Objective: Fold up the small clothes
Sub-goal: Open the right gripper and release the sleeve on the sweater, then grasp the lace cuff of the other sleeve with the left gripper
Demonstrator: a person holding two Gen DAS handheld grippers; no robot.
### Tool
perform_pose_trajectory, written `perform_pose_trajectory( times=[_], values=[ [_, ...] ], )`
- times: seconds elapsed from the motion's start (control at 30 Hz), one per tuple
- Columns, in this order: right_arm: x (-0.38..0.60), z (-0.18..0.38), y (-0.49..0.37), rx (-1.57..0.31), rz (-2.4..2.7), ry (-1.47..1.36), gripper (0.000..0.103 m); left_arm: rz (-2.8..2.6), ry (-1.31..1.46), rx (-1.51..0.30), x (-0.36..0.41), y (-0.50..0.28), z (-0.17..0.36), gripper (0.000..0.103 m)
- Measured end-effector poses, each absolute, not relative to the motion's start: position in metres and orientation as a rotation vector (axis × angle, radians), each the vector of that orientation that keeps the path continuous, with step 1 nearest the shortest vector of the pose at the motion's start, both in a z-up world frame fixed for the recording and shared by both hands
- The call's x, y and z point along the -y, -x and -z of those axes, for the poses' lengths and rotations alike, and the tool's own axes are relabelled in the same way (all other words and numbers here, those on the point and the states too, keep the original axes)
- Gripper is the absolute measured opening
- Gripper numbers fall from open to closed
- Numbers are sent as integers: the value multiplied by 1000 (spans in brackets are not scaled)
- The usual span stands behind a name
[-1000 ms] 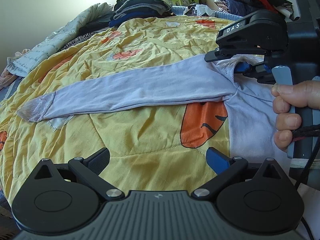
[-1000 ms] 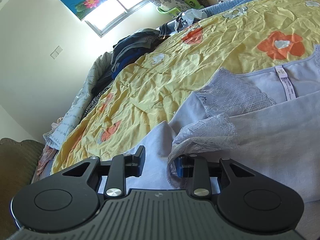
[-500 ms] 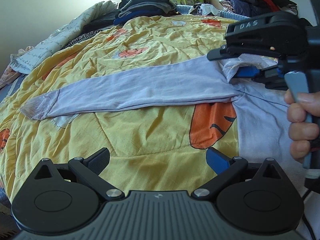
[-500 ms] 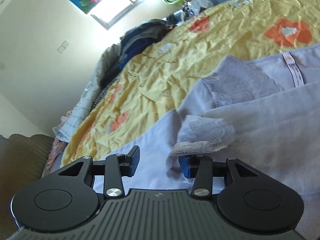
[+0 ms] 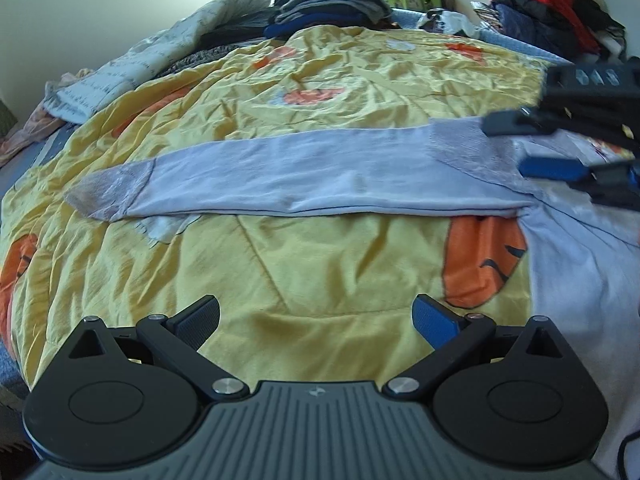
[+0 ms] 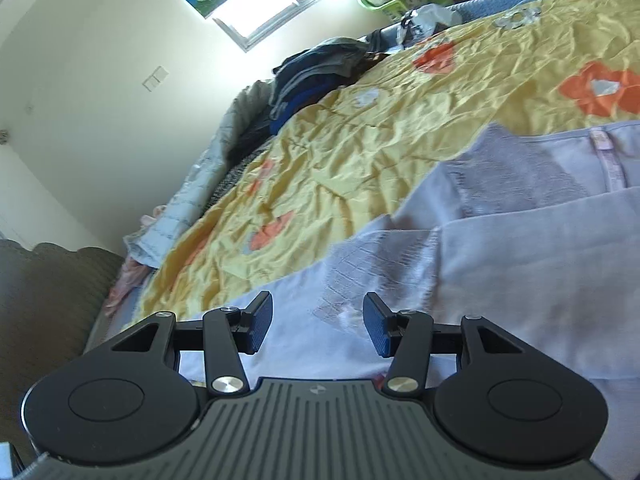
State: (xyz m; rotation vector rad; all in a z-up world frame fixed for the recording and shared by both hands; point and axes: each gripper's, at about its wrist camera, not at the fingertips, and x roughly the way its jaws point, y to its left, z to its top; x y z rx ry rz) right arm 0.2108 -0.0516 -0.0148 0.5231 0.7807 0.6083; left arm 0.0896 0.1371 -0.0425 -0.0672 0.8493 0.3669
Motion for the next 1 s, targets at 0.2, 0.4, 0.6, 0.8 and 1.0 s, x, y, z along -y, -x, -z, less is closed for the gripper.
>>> perform_pose_trajectory(
  times=[0.2,0.4,0.6,0.8,1.0],
  values=[
    [57,32,-215,-844,-570,-529,57,-383,81,-832,-146,-88,40,103],
    [64,-3,-179,-706,-600,-440,58,-469,162,-801,-184,-89,35,103],
    [73,-18,-135,-614,-601,-342,62,-515,365,-775,-238,-84,37,103],
    [80,-22,-112,-602,-612,-347,64,-475,653,-641,-286,-70,51,103],
    [81,-24,-102,-584,-608,-332,68,-413,824,-549,-321,-73,56,103]
  ],
)
